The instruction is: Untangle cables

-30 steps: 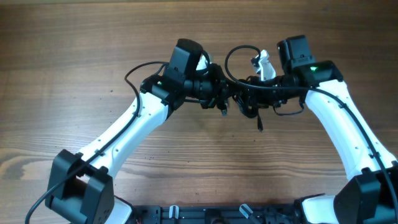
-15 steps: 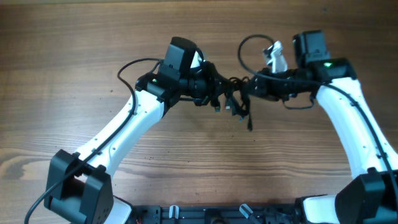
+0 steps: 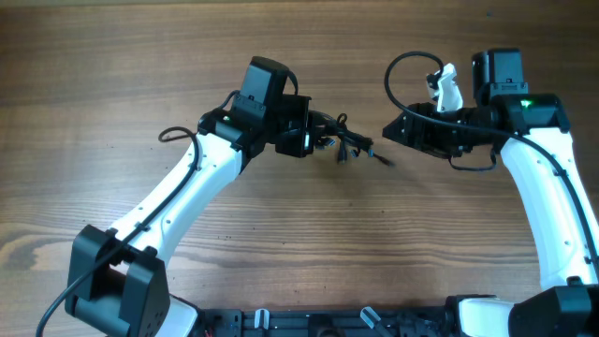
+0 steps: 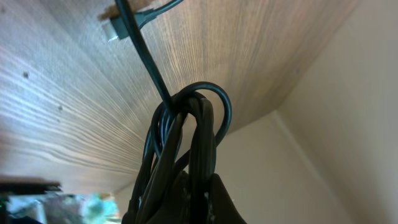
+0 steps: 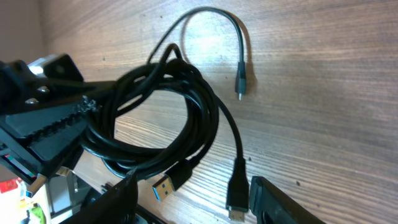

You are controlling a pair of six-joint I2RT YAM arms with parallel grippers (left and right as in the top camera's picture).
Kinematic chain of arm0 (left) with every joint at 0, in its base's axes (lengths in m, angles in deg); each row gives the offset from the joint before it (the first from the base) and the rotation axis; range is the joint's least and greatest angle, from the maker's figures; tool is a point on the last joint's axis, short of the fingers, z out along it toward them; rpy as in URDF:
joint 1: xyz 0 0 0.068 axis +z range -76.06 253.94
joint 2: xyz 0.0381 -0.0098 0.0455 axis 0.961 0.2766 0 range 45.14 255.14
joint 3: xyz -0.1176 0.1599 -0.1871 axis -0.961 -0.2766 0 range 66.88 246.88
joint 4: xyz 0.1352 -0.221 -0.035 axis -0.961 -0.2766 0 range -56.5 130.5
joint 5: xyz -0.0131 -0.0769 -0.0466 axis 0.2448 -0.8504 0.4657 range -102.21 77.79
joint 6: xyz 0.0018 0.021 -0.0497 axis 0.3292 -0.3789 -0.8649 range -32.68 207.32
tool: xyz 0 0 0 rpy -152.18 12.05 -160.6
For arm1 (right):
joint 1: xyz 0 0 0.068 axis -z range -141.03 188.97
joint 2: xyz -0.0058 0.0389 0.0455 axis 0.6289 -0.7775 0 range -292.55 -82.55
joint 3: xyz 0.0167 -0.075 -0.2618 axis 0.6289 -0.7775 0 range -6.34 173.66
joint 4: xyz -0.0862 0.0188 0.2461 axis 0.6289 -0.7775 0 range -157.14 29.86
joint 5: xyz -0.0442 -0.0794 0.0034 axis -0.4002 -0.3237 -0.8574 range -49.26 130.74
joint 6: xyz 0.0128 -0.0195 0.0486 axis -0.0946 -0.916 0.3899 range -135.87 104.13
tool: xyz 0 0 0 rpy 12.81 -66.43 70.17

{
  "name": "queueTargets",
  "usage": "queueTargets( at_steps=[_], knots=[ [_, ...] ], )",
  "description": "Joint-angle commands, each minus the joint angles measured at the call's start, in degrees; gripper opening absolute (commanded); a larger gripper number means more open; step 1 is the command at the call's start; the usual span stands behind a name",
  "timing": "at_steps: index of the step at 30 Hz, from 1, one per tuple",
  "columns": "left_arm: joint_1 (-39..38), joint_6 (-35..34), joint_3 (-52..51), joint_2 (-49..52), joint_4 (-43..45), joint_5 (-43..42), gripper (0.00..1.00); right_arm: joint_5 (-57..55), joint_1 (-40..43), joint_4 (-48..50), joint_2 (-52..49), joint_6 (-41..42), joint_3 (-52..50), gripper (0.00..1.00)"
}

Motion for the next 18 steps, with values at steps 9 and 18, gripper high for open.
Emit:
queueTargets(
  at_steps=[9, 18],
  knots=[
    [1.97, -8.33, 1.38, -1.97, 1.66, 0.28, 0.04, 1.4, -8.26, 4.15, 0.5, -12.57, 1.09, 0.7],
    [1.97, -8.33, 1.38, -1.97, 1.66, 0.26, 0.04, -8.22, -15.08, 9.73, 0.11, -11.41, 1.09, 0.57]
  ],
)
